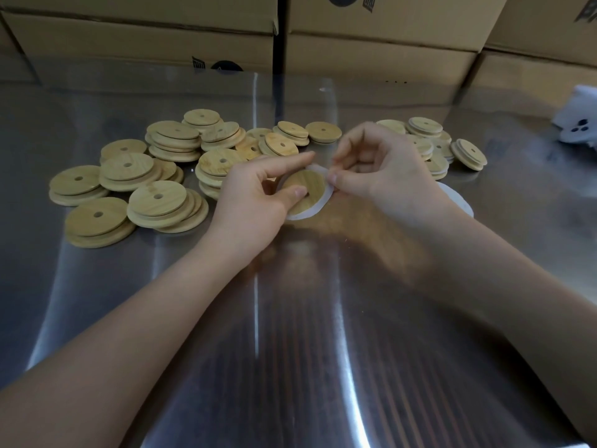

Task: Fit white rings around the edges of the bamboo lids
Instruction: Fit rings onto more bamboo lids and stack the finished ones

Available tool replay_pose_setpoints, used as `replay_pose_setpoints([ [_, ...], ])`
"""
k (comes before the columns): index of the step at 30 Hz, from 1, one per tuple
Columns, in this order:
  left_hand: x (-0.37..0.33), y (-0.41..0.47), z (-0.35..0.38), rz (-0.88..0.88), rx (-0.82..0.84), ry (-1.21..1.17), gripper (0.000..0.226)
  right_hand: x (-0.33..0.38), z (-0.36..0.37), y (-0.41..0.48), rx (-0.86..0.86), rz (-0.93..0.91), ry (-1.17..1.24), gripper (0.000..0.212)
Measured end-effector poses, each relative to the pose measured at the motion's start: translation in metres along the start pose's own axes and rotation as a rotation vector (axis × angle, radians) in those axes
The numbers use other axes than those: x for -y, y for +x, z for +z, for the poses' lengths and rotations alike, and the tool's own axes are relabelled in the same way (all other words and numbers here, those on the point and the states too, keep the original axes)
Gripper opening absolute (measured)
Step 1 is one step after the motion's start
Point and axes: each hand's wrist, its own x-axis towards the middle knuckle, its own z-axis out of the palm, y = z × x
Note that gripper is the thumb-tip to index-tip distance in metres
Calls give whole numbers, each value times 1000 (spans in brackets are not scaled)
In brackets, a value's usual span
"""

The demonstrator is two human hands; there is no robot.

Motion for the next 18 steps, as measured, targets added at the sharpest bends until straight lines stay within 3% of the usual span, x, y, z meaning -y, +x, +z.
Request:
replay_pose_setpoints([
  [6, 4, 2, 1, 39, 4, -13, 53, -1, -6, 3, 26, 53, 31, 32],
  [10, 6, 1, 1, 23, 2, -60, 53, 2, -2, 0, 31, -21, -68, 32],
  [18, 9, 1, 1, 14, 52, -114, 49, 4, 7, -4, -73, -57, -52, 29],
])
